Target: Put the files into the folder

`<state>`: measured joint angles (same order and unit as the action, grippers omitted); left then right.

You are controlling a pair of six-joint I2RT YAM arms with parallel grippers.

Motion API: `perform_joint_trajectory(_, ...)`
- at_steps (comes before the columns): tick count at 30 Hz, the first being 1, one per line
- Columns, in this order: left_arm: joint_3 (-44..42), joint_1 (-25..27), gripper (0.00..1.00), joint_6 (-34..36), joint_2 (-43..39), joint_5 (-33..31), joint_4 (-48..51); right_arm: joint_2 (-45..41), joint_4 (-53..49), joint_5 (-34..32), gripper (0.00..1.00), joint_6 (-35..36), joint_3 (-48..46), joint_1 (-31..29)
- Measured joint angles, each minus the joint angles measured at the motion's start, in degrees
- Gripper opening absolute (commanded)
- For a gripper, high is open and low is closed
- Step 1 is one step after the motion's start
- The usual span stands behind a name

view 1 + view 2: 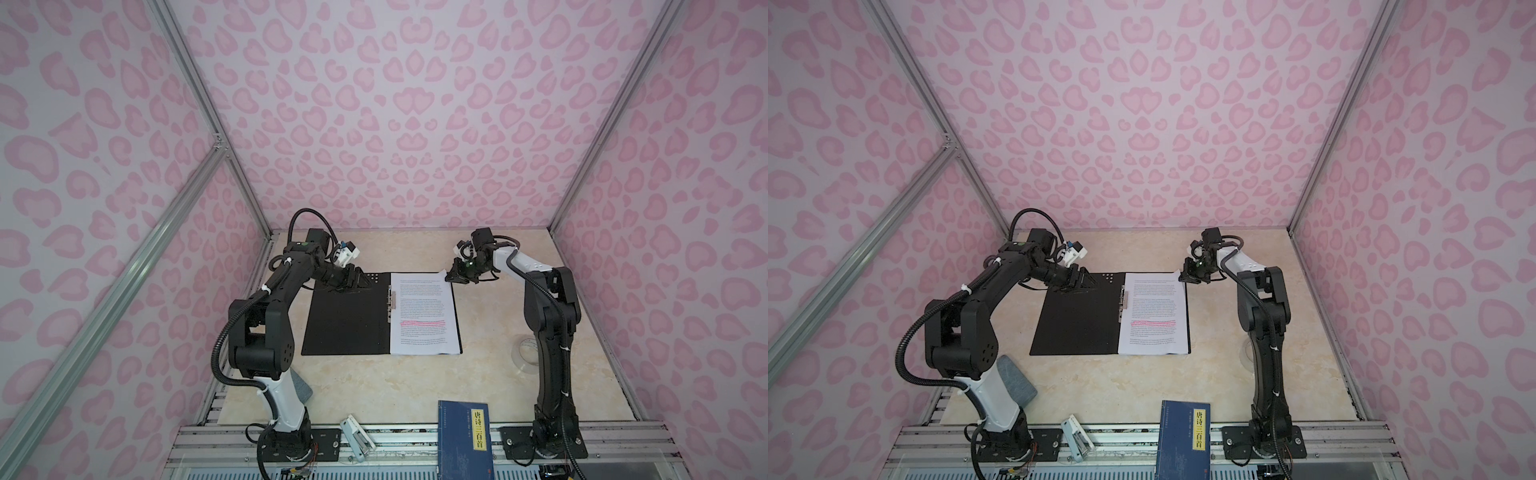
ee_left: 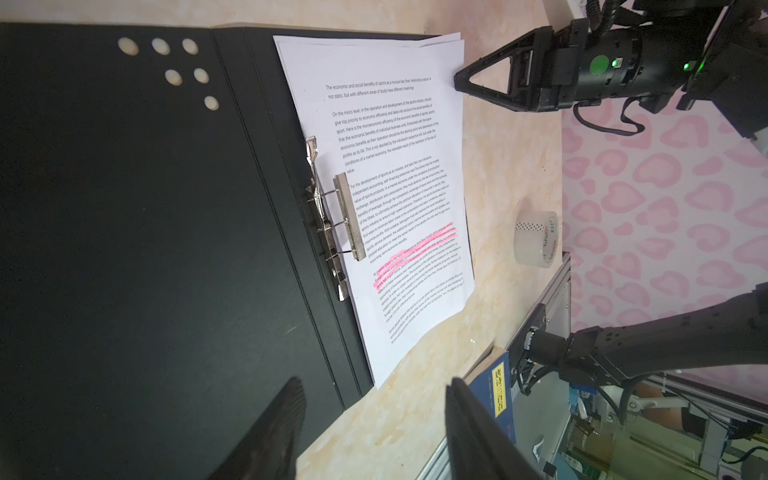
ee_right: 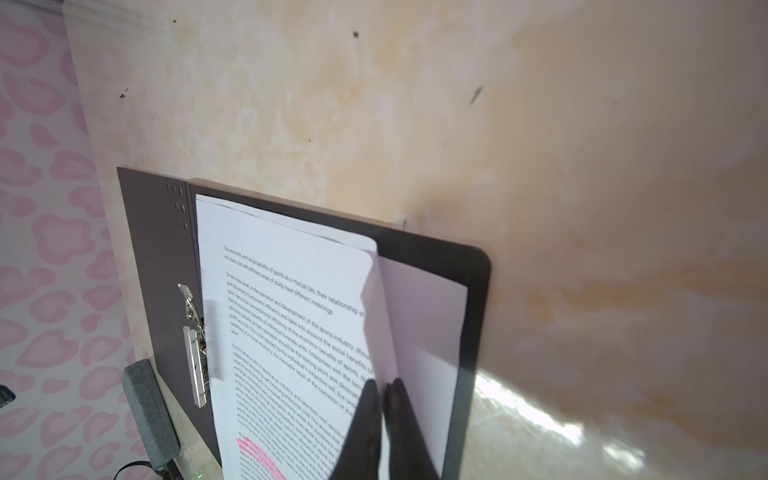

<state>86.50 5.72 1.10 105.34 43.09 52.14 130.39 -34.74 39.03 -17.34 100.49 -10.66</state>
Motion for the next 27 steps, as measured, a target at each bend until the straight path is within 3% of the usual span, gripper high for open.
perform_joint_trajectory(6,-0.52,-0.04,0.57,0.0,0.0,0.09,-0.04,0.0,-1.29,-1.73,0.28,0.04,0.22,-0.04)
perform_joint_trajectory(12,-0.63,-0.09,0.58,0.07,0.0,0.17,-0.02,-1.05,-2.32,-4.28,0.33,0.33,0.07,0.0)
perform_joint_trajectory(18,-0.63,-0.13,0.58,0.48,-0.96,-0.37,0.02,-7.8,-1.95,-7.1,0.37,0.57,-3.56,-0.07)
perform_joint_trajectory(22,-0.52,-0.13,0.58,0.63,-2.1,-1.03,0.07,-13.81,-1.95,-9.42,0.34,1.03,-8.33,-0.35)
perform_joint_trajectory(27,-0.55,-0.13,0.58,0.66,-3.72,-1.18,0.22,-24.68,-1.81,-12.76,0.19,1.92,-18.36,-4.5)
